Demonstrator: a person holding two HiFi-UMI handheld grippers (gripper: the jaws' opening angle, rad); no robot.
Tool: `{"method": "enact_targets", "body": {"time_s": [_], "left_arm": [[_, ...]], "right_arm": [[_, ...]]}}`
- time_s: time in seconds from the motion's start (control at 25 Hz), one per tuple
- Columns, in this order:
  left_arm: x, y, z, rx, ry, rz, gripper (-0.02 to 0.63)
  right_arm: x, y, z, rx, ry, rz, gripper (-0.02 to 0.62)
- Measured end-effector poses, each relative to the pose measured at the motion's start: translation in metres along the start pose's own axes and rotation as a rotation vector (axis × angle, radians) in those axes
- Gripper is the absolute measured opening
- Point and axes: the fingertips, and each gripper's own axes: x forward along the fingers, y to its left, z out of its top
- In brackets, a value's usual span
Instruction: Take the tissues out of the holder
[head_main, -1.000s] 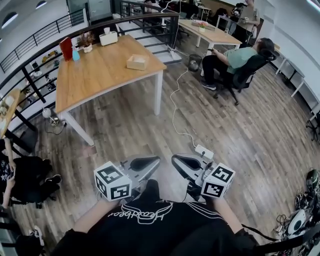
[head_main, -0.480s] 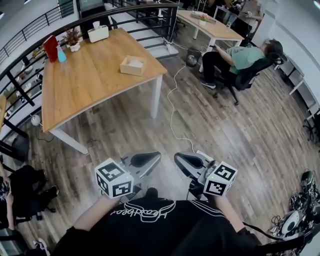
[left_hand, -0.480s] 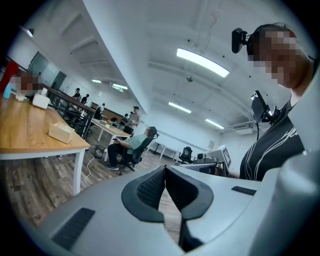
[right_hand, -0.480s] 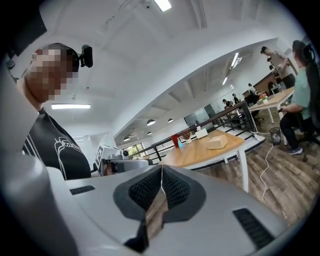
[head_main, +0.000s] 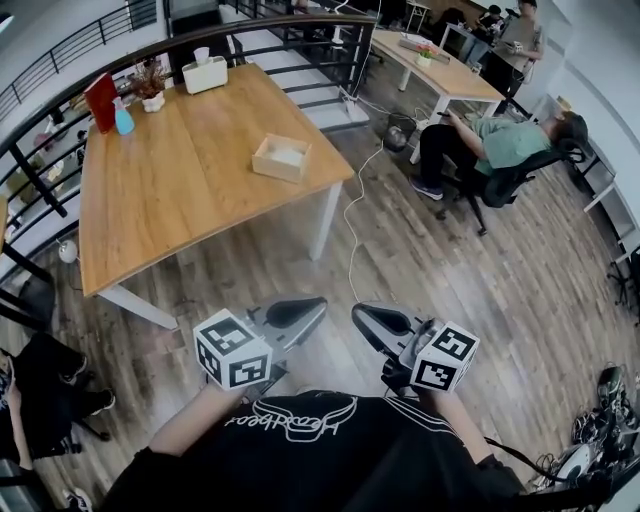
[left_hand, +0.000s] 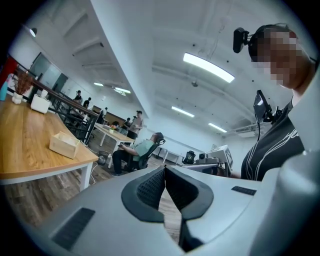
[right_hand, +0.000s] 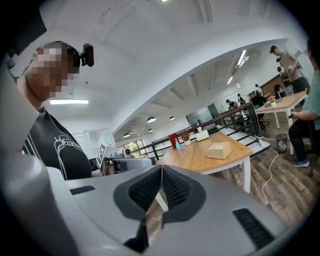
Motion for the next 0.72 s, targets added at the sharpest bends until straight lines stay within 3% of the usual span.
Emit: {"method": "enact_targets", "body": {"time_s": [0.32, 0.72], "left_arm": [[-0.004, 0.04, 0.01, -0.003, -0.014, 0.016, 0.014], [-0.026, 0.091, 0.018, -0.014, -0.058, 0.161, 0.014]], "right_arm": [[0.032, -0.02, 0.008, -0.019, 0.034, 0.002, 0.017], [0.091, -0.039, 0.014, -0.042, 0.087, 0.146, 0.017]]}}
